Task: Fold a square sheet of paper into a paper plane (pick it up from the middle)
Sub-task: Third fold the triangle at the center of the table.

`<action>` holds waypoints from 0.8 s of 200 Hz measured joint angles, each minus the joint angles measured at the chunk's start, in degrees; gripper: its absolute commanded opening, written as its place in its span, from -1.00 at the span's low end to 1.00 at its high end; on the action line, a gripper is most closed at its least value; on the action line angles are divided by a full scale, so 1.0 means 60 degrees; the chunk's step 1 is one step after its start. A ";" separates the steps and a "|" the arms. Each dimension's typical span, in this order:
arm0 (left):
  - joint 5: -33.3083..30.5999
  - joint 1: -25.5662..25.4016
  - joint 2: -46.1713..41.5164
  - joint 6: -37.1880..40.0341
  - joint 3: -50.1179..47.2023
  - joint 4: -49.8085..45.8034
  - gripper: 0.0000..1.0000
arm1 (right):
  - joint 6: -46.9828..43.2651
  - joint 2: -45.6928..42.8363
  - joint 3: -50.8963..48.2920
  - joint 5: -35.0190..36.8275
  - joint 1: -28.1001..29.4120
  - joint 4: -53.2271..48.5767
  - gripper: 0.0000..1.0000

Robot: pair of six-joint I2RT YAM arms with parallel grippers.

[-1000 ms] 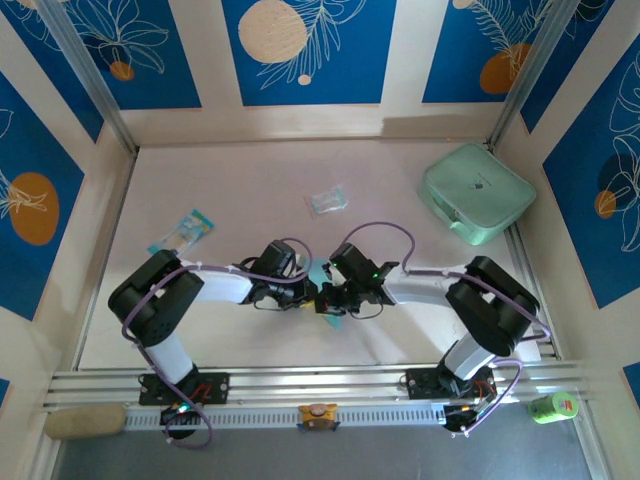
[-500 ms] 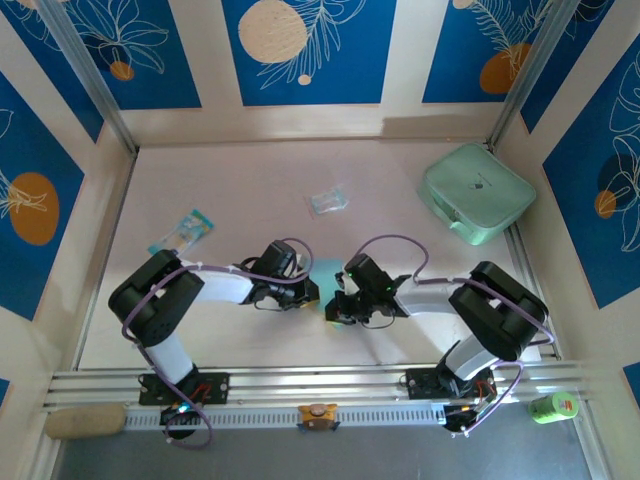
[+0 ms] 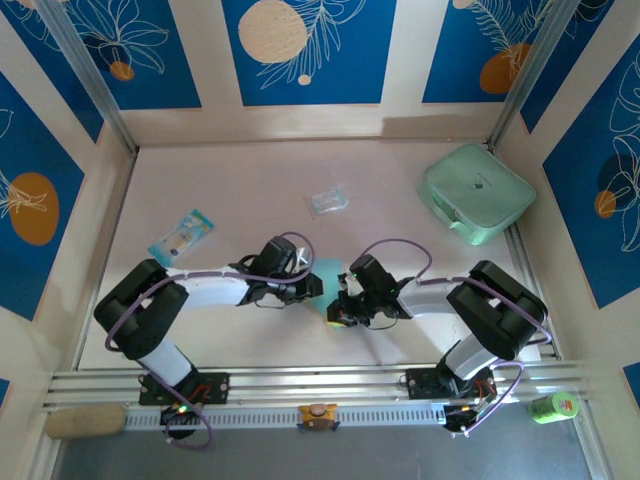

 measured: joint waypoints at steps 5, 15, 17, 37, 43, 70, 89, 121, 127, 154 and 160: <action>-0.0004 -0.0076 0.0047 -0.0007 0.0047 -0.0040 -0.77 | 0.0036 0.0004 0.0000 -0.0004 0.0000 0.0007 -0.99; -0.0029 -0.0178 0.0193 -0.0029 0.0135 -0.0124 -0.78 | 0.0066 0.0004 0.0000 0.0000 0.0000 0.0015 -1.00; -0.0033 -0.0200 0.0229 -0.0025 0.0146 -0.0131 -0.79 | 0.0073 0.0004 0.0000 0.0000 0.0000 0.0015 -1.00; -0.0066 -0.0226 0.0616 -0.0087 0.0171 -0.0215 -0.80 | 0.0142 0.0018 0.0000 -0.0004 0.0000 0.0029 -1.00; -0.0113 -0.0226 0.0743 -0.0098 0.0171 -0.0288 -0.80 | 0.0146 0.0018 0.0000 -0.0004 0.0000 0.0029 -1.00; -0.0098 -0.0091 0.0965 -0.0171 0.0168 -0.0273 -0.77 | 0.0146 0.0018 0.0000 0.0004 0.0000 0.0029 -1.00; 0.0025 0.0044 0.0965 -0.0204 0.0036 0.0022 -0.73 | 0.0142 0.0018 0.0000 0.0011 0.0000 0.0025 -1.00; 0.0481 0.0353 0.0965 -0.0284 -0.0382 0.0914 -0.72 | 0.0138 0.0029 0.0000 0.0033 0.0004 0.0033 -1.00; 0.0517 0.0404 0.0965 -0.0288 -0.0433 0.1020 -0.72 | 0.0138 0.0036 0.0004 0.0029 0.0004 0.0036 -1.00; 0.0557 0.0652 0.0965 -0.0342 -0.0528 0.1242 -0.72 | 0.0138 0.0040 0.0007 0.0029 0.0000 0.0036 -1.00; 0.0557 0.0707 0.0962 -0.0342 -0.0532 0.1242 -0.73 | 0.0142 0.0044 0.0011 0.0029 0.0000 0.0036 -1.00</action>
